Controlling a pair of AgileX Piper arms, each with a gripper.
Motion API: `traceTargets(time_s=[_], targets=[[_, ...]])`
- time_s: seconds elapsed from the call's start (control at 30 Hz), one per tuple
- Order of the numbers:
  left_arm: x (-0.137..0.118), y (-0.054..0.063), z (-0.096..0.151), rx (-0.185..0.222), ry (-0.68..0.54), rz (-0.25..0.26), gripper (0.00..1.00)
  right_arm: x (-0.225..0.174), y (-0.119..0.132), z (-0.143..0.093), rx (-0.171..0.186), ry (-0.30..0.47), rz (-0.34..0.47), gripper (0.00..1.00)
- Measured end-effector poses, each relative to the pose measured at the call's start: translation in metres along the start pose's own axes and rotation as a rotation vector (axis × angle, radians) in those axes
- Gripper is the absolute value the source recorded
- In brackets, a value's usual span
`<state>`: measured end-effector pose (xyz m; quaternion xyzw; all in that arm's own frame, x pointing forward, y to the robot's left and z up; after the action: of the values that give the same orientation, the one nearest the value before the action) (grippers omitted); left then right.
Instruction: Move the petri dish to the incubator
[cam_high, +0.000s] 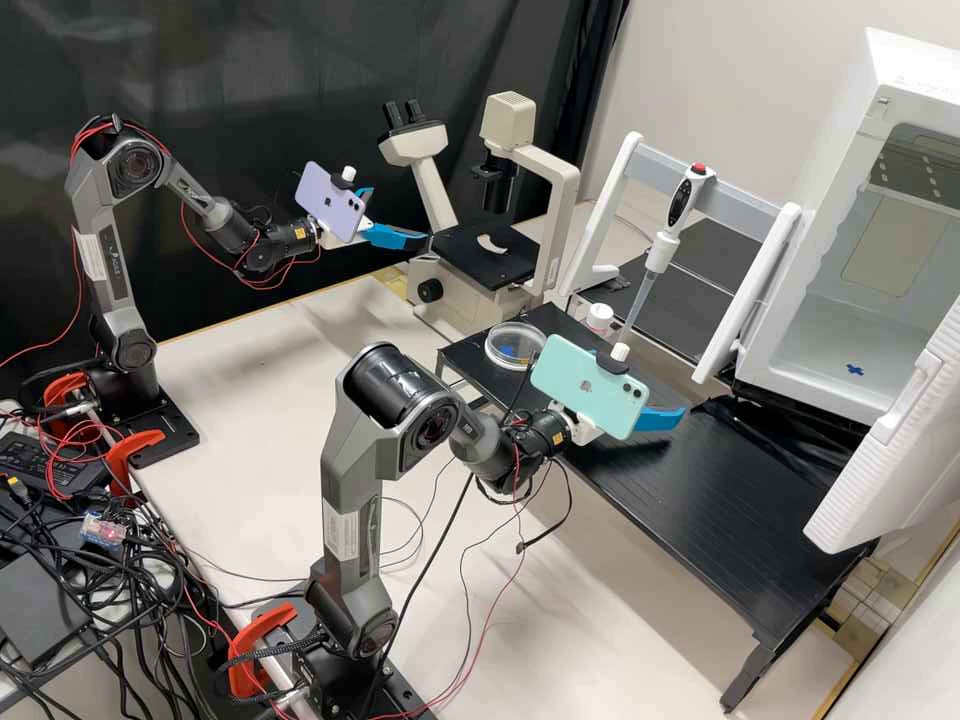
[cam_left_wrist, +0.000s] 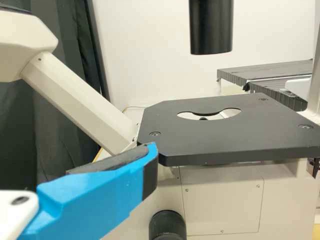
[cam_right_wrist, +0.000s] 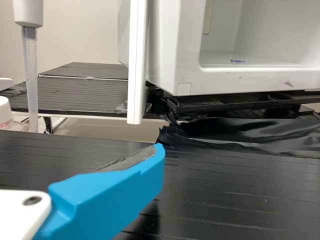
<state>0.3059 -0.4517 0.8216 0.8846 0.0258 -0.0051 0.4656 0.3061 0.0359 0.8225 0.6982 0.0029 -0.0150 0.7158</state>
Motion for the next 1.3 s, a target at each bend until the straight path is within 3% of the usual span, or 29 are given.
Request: traceTargets(time_s=[0.27,0.4,0.5,0.7,0.77,0.9,1.3], targets=[[0.000,0.000,0.000,0.000,0.000,0.000,1.00,-0.003,0.000,0.001,0.000,-0.003,-0.002,1.00],[0.000,0.000,0.000,0.000,0.000,0.000,1.00,-0.017,0.004,-0.001,0.025,0.010,0.005,1.00],[0.000,0.000,0.000,0.000,0.000,0.000,1.00,-0.032,0.009,-0.007,0.042,0.056,0.027,1.00],[0.000,0.000,0.000,0.000,0.000,0.000,1.00,-0.060,0.005,-0.030,0.042,0.199,0.048,1.00],[0.000,0.000,0.000,0.000,0.000,0.000,1.00,-0.065,-0.003,-0.038,0.034,0.238,0.018,1.00],[0.000,0.000,0.000,0.000,0.000,0.000,1.00,-0.073,-0.023,-0.055,-0.022,0.304,-0.039,1.00],[0.000,0.000,0.000,0.000,0.000,0.000,1.00,-0.070,-0.064,-0.079,-0.118,0.356,-0.131,1.00]])
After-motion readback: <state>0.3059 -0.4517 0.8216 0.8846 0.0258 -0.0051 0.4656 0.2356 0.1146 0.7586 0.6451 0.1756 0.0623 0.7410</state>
